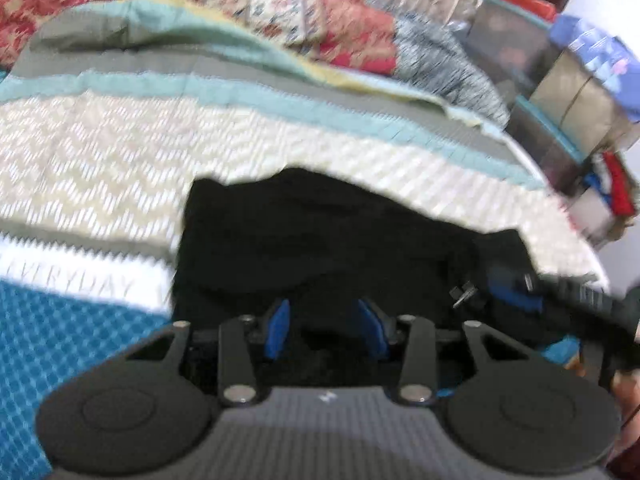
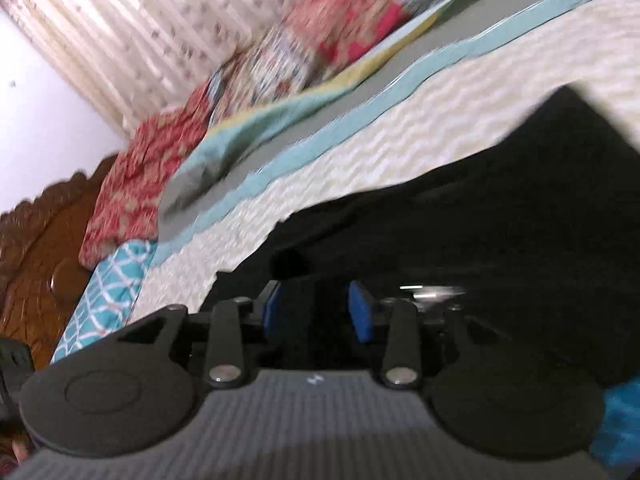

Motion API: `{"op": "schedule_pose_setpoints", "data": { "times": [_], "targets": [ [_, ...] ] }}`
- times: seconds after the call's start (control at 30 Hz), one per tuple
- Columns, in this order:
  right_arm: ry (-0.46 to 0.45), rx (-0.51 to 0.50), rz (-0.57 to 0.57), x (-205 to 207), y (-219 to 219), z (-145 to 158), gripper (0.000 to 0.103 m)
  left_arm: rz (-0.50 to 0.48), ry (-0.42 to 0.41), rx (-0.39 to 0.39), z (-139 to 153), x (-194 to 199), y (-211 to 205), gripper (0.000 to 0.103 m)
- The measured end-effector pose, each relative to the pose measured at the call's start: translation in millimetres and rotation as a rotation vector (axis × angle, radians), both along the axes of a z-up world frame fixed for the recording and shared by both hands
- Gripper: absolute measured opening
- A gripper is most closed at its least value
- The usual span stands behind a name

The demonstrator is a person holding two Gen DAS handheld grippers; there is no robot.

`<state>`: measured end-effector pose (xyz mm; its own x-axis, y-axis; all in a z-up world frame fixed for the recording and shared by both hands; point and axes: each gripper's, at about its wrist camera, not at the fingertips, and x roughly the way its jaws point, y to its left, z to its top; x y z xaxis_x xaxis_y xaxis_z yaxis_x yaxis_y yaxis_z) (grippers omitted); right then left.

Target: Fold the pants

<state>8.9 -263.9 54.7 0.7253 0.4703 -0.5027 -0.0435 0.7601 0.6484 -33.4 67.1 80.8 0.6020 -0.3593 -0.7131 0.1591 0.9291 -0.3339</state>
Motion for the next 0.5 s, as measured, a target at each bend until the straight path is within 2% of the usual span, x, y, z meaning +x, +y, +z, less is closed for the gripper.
{"op": "schedule_pose_setpoints", "data": {
  "times": [0.13,0.27,0.43,0.5],
  "targets": [
    [-0.025,-0.013,-0.15,-38,-47,2,0.041,-0.061,-0.023,0.034,10,21,-33,0.035],
    [-0.027,0.003,-0.252,-56,-77,-4,0.04,-0.126,0.013,0.053,-5,43,-75,0.024],
    [0.002,0.022,-0.241,-51,-77,-19,0.033,-0.119,0.112,0.134,-41,65,-104,0.013],
    [0.029,0.02,-0.206,-42,-68,-28,0.032,-0.108,0.111,0.17,-50,63,-107,0.005]
  ]
}}
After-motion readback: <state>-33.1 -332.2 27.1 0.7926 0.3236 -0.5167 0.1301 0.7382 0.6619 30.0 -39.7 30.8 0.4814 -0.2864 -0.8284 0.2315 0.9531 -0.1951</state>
